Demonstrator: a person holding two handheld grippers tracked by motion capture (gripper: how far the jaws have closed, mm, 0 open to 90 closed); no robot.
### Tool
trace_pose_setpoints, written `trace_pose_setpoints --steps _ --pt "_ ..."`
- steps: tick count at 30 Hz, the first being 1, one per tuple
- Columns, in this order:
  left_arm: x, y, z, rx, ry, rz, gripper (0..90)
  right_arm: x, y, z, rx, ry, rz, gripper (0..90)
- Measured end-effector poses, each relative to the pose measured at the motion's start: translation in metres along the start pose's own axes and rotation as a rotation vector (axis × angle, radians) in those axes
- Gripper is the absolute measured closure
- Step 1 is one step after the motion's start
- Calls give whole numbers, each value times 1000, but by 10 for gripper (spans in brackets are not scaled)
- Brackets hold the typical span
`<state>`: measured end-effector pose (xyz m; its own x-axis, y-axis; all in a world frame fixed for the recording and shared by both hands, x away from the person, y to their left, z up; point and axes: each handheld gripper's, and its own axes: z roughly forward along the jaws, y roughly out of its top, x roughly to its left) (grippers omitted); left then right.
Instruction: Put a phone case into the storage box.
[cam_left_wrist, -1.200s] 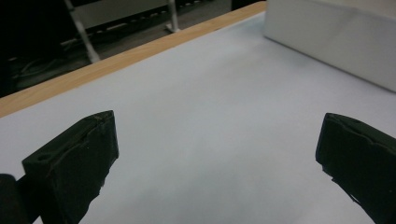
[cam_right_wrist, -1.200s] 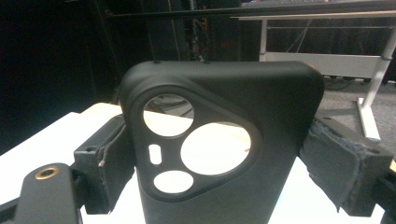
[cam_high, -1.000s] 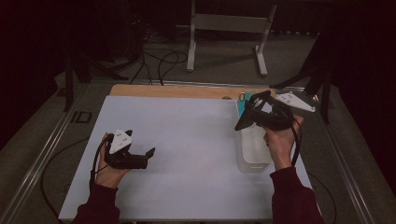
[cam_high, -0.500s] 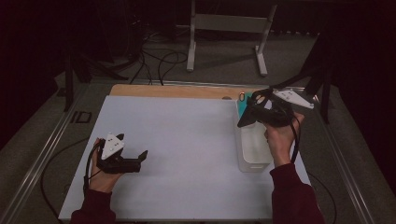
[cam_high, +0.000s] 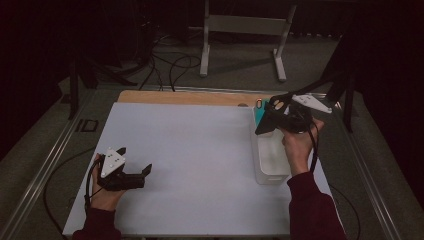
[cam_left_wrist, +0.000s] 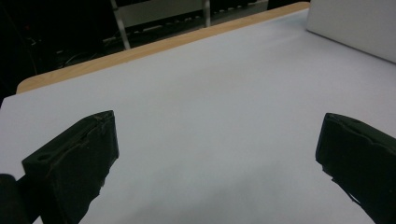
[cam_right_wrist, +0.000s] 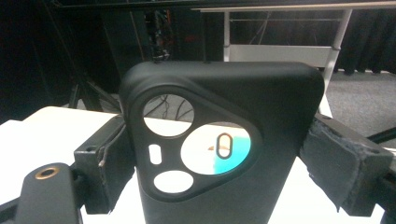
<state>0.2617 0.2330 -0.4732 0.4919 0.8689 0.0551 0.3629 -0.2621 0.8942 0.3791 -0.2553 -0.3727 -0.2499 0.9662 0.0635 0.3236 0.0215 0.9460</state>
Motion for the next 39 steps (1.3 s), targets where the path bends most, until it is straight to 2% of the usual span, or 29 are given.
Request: trace_pose_setpoints --steps 3,11,18,30,39 --pt "0 -7 -2 0 13 -17 0 -2 -2 3 10 -15 1 147" --pt "1 -11 -4 -14 27 -33 0 -3 -4 7 14 -48 1 147" --pt "-2 -12 -2 -4 29 -21 0 -9 -8 15 28 -76 13 147" --pt "-1 -11 -5 -23 41 -31 0 -16 -16 35 78 -148 52 141" --pt "-2 -10 -5 -37 39 -33 0 -11 -22 51 108 -177 34 135"
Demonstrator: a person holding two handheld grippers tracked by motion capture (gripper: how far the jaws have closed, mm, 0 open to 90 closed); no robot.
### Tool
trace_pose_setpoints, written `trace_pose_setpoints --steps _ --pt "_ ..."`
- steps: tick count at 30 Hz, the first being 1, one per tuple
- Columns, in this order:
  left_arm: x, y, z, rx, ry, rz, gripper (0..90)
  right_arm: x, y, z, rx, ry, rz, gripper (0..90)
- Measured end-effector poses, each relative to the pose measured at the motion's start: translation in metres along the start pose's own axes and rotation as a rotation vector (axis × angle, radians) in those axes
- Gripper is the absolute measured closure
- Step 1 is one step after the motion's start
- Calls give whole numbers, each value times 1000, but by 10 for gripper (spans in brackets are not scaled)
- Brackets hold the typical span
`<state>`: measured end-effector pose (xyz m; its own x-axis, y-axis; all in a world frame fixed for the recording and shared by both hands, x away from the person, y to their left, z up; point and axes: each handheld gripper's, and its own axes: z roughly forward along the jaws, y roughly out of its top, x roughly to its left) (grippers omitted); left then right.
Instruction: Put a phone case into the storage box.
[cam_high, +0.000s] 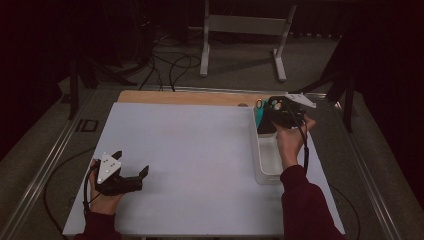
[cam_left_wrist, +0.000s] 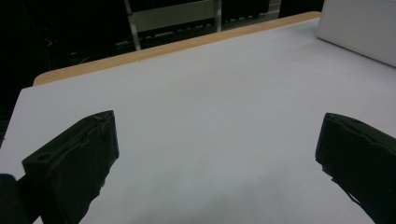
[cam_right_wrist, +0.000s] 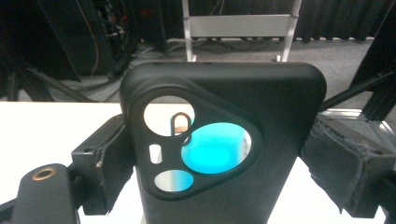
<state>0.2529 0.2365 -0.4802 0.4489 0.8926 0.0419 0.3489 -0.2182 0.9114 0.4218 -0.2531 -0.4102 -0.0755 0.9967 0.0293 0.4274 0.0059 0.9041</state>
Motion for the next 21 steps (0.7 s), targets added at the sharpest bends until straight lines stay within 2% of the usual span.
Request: trace_pose_setpoints --steps 7,12,15,17,21 --pt "0 0 -1 -6 -1 -1 0 5 -5 13 27 -32 -10 133" --pt "-1 0 0 -2 -7 -1 0 8 -9 25 95 -44 -19 132" --pt "0 0 0 -7 -8 -3 0 10 -11 32 124 -72 -39 131" --pt "0 0 0 -7 -7 -2 0 11 -12 34 133 -81 -31 131" --pt "0 1 0 -7 -8 0 0 15 -14 40 155 -92 -47 130"
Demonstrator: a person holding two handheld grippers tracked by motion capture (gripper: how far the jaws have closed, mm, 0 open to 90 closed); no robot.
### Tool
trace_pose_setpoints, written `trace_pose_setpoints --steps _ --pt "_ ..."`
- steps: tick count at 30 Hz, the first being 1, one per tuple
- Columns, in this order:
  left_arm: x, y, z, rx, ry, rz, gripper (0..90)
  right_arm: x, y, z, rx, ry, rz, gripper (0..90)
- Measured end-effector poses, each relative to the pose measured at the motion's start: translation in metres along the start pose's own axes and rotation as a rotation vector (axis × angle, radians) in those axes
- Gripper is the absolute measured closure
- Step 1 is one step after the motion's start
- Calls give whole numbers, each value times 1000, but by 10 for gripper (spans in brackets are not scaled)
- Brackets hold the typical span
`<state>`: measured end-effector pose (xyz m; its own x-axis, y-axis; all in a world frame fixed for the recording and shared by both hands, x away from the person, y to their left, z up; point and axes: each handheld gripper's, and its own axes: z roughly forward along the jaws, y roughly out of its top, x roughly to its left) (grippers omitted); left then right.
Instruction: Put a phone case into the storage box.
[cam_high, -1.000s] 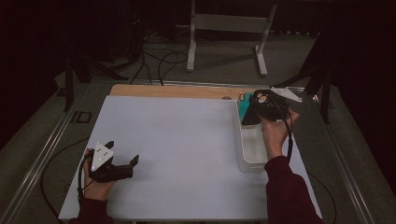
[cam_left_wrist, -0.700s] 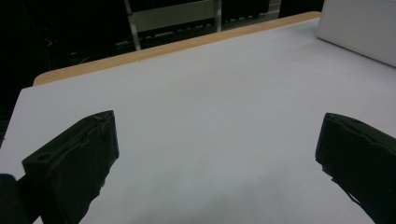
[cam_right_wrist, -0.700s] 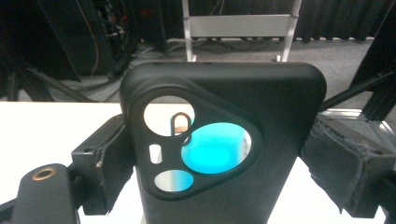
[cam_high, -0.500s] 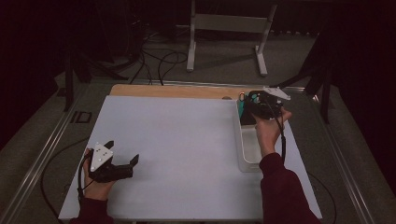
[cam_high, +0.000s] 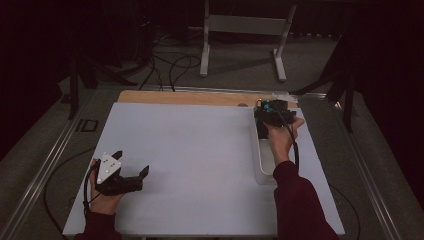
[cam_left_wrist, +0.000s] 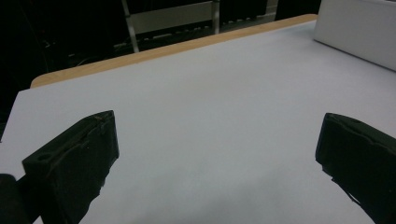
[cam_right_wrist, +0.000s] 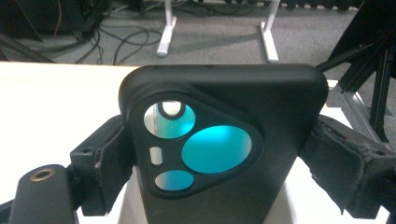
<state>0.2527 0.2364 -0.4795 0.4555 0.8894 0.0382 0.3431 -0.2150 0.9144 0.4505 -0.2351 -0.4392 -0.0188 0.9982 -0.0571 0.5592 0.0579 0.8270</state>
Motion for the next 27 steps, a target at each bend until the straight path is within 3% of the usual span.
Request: trace_pose_setpoints --steps 4,8,12,19,27 --pt "0 0 0 -4 2 -3 0 2 0 5 4 0 -3 130" --pt "0 0 -1 -6 0 -4 0 4 5 10 44 9 3 106" --pt "0 0 -1 -4 -2 -8 0 2 6 13 61 43 16 71" --pt "-1 0 0 -1 -4 -3 0 -6 14 2 -18 88 15 68" --pt "0 1 -1 -1 -8 -9 0 -14 10 -12 -26 140 3 72"
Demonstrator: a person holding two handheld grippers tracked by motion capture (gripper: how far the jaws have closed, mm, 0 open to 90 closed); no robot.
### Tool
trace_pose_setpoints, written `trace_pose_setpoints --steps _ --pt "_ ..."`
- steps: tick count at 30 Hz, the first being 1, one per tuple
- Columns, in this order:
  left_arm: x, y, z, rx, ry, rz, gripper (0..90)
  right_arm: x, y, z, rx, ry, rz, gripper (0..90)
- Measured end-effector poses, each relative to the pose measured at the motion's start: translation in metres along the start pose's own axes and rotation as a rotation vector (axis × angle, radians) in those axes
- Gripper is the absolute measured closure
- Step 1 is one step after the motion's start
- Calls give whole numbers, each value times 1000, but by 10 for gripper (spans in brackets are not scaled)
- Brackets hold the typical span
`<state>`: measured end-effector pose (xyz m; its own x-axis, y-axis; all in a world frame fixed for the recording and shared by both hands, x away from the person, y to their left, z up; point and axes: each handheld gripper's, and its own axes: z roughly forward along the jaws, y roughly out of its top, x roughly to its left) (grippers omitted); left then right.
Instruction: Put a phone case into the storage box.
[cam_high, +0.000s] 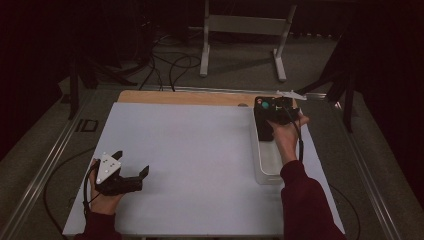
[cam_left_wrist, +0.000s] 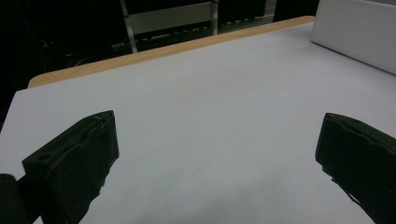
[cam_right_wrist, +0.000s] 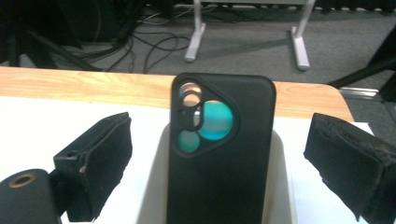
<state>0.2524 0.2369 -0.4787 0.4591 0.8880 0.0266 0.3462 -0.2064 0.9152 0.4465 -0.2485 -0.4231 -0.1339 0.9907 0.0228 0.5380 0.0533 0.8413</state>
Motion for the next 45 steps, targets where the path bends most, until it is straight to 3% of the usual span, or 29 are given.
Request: trace_pose_setpoints --steps 3,8,10,19,28,35,45 --pt "1 0 1 13 -17 -2 0 1 -1 -7 -11 21 -11 79" --pt "2 0 1 24 -32 -4 0 11 -7 -26 -23 66 -76 104" --pt "2 0 1 25 -31 -3 0 16 -15 -38 -35 107 -108 103" --pt "2 2 -2 14 -38 -5 0 21 -39 -78 -110 219 -125 98" --pt "0 3 -3 -1 -59 4 0 17 -80 -111 -178 321 -159 92" --pt "-1 2 -5 -14 -72 12 0 12 -111 -126 -228 347 -152 93" --pt "-1 0 -6 -36 -88 14 0 11 -130 -135 -268 358 -164 95"
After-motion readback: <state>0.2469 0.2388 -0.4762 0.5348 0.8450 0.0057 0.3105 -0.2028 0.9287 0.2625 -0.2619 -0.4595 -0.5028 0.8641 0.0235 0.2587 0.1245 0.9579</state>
